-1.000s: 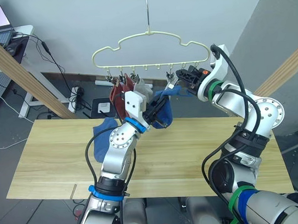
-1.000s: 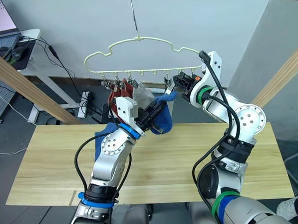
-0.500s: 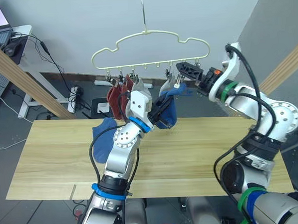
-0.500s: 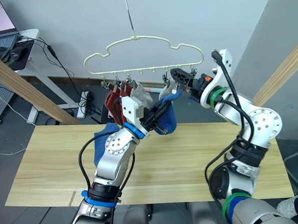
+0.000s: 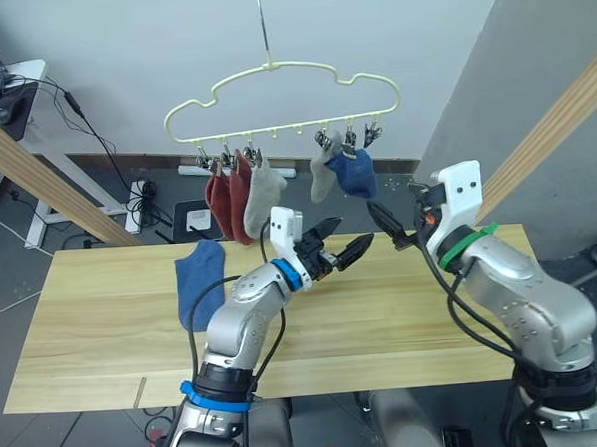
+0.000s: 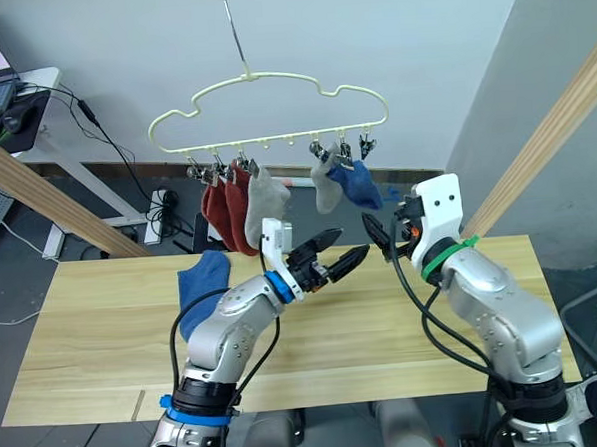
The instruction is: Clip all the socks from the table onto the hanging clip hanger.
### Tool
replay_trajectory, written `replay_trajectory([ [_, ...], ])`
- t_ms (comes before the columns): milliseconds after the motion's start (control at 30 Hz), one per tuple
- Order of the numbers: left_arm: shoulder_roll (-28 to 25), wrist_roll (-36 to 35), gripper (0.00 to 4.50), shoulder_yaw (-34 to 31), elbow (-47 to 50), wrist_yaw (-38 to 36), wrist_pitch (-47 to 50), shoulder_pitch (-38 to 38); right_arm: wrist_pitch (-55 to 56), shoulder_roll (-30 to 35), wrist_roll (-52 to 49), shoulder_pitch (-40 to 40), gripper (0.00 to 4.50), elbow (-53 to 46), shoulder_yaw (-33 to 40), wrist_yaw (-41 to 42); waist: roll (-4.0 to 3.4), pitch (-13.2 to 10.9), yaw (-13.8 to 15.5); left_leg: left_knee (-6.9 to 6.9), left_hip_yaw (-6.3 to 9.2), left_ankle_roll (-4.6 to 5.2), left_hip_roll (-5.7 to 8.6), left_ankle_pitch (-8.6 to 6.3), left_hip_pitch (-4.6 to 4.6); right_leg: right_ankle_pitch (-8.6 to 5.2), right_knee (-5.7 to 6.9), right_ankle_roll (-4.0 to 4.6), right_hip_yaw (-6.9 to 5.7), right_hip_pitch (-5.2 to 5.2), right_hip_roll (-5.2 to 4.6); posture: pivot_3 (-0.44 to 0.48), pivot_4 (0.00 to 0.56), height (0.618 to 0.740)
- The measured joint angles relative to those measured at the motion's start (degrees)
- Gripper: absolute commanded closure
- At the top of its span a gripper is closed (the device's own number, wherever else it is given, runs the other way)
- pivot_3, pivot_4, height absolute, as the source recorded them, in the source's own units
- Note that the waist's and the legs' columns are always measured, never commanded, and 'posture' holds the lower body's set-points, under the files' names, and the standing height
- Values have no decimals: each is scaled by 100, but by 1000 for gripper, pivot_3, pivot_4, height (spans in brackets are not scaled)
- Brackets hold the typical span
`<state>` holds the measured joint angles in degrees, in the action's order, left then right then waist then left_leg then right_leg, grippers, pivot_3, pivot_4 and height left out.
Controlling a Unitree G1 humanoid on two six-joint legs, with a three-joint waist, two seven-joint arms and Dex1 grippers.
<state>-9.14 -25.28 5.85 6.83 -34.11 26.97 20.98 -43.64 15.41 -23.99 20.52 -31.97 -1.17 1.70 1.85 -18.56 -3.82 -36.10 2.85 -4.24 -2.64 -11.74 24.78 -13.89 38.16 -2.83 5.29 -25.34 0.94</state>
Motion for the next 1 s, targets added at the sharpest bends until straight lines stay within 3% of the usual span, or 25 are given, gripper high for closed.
replay_trajectory([
  [100, -518, -1, 328, -239, 418, -39, 30, -40, 462, -307, 555, 56, 1640, 163, -247, -291, 0, 0, 15, 1, -1, -1, 0, 0, 0, 0, -4, 0, 1, 1, -1, 15, 303, 740],
  [233, -1083, -107, 328, -564, 890, -139, 146, -48, 922, -761, 1154, 255, 1640, 560, -420, -616, 0, 0, 79, 3, -7, -1, 2, -1, 7, 0, -17, 0, 4, -1, -6, 40, 309, 740],
  [300, -1193, -185, 328, -700, 1093, -137, 193, -31, 1120, -937, 1339, 364, 1910, 721, -470, -703, 0, 0, 105, 5, -7, -1, 2, -1, 8, -1, -18, 0, 2, -1, -7, 40, 309, 740],
  [700, -1102, -397, 328, -847, 1763, 282, 308, 81, 1771, -1423, 1947, 813, 1910, 1539, -323, -867, 0, 0, 222, 5, -3, -1, 1, -1, 7, 0, -15, 1, -2, -1, -6, 73, 312, 740],
  [800, -1101, -397, 328, -846, 1778, 334, 310, 78, 1854, -1443, 2068, 840, 2501, 1668, -253, -937, 0, 0, 222, 5, -4, -1, 2, -1, 8, 0, -16, 1, 0, -1, -7, 73, 312, 740],
  [867, -1102, -397, 328, -844, 1779, 339, 310, 75, 1889, -1464, 2097, 858, 3205, 1713, -231, -944, 0, 0, 222, 5, -4, -1, 2, -1, 8, 0, -16, 1, 0, -1, -7, 73, 312, 740],
  [1000, -1102, -397, 328, -841, 1783, 343, 310, 66, 1940, -1530, 2130, 948, 3205, 1727, -234, -927, 0, 0, 222, 5, -3, -1, 1, -1, 7, 0, -14, 1, -1, -1, -7, 75, 310, 740],
])
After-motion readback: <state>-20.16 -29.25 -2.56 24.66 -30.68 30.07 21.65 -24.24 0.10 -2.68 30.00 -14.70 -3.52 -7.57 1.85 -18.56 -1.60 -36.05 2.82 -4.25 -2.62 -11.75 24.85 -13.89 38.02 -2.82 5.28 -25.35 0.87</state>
